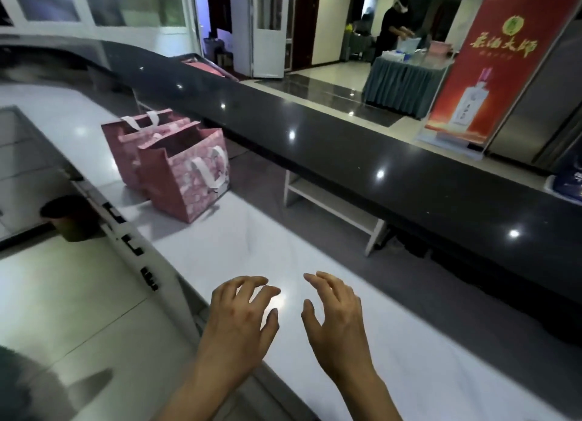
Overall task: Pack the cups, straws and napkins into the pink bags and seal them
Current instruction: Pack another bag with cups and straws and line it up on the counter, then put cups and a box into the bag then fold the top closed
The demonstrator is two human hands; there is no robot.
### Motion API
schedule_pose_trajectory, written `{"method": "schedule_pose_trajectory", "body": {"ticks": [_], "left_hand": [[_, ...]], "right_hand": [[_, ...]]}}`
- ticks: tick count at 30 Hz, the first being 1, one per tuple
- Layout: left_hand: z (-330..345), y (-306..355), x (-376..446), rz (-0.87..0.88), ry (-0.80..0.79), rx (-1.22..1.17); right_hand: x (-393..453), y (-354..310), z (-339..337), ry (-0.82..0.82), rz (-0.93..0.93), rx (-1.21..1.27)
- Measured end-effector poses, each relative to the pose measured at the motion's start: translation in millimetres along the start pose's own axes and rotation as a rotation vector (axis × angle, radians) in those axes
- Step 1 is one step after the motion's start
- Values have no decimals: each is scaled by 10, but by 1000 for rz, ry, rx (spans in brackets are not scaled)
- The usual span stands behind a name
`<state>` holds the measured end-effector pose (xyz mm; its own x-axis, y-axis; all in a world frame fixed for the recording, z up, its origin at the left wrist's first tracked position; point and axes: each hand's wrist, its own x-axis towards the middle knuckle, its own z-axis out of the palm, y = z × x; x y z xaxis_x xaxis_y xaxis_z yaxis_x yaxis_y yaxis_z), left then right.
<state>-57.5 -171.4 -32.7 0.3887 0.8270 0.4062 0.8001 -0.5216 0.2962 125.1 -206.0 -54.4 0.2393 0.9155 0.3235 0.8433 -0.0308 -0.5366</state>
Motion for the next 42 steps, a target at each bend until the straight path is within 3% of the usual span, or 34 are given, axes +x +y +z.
{"method": "schedule_pose_trajectory", "body": {"ticks": [11, 26, 34, 38, 42], "left_hand": [[-289, -1410, 378, -228, 12, 78], [-275, -2842, 2155, -252, -54, 140], [-93, -3404, 2738, -284, -236, 35], [-114, -3544, 2690, -258, -178, -24], [-207, -3612, 2614, -251, -17, -71]], "right_hand": [[1083, -906, 1098, -185, -153, 78], [3646, -1500, 2296, -90, -245, 134], [4752, -1758, 2531, -203, -273, -158], [5006, -1780, 2575, -303, -254, -332], [4931, -1773, 2498, -304, -197, -390]]}}
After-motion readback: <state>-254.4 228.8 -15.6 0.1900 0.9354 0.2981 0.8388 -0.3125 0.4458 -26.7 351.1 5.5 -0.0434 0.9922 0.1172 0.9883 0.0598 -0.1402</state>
